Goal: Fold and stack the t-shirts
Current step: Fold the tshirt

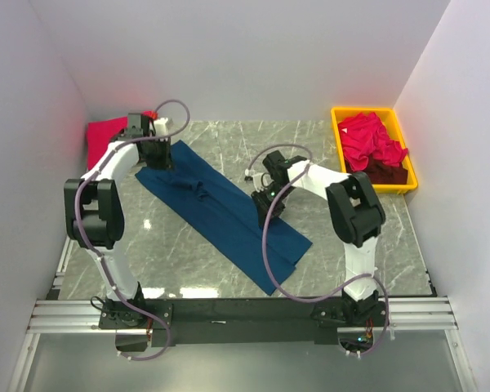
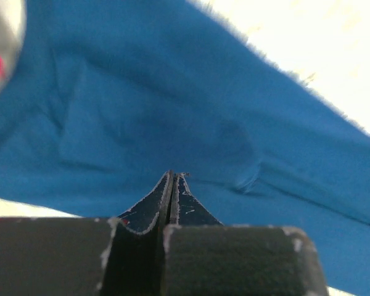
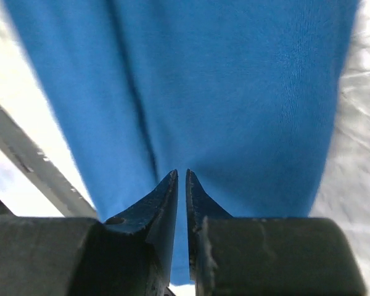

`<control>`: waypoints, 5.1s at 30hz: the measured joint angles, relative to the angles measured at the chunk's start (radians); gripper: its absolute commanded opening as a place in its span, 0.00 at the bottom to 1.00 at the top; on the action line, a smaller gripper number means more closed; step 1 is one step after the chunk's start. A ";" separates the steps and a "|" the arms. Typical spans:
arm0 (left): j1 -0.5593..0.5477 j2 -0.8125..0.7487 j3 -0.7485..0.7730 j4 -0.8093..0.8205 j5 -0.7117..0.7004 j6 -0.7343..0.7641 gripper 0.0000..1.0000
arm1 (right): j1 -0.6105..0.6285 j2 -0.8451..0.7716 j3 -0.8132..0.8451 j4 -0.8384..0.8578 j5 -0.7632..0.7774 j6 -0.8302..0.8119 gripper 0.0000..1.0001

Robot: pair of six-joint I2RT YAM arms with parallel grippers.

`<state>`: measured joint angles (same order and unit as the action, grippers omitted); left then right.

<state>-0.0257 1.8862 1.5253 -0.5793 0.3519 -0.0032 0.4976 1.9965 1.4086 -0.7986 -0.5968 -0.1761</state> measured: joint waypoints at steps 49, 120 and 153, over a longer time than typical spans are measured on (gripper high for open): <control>-0.175 0.101 0.092 0.138 0.075 -0.081 0.12 | -0.160 0.106 0.362 0.140 -0.140 0.240 0.32; 0.070 -1.010 -0.781 -0.100 0.546 0.849 0.87 | 0.077 -0.784 -0.384 0.121 0.192 -0.268 0.66; -0.508 -1.000 -1.169 0.046 0.308 1.348 0.54 | 0.617 -0.576 -0.736 0.496 0.428 -0.600 0.43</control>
<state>-0.5339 0.8864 0.3561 -0.5335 0.6598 1.3449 1.1149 1.4200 0.6727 -0.3027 -0.1692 -0.7757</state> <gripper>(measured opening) 0.555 0.481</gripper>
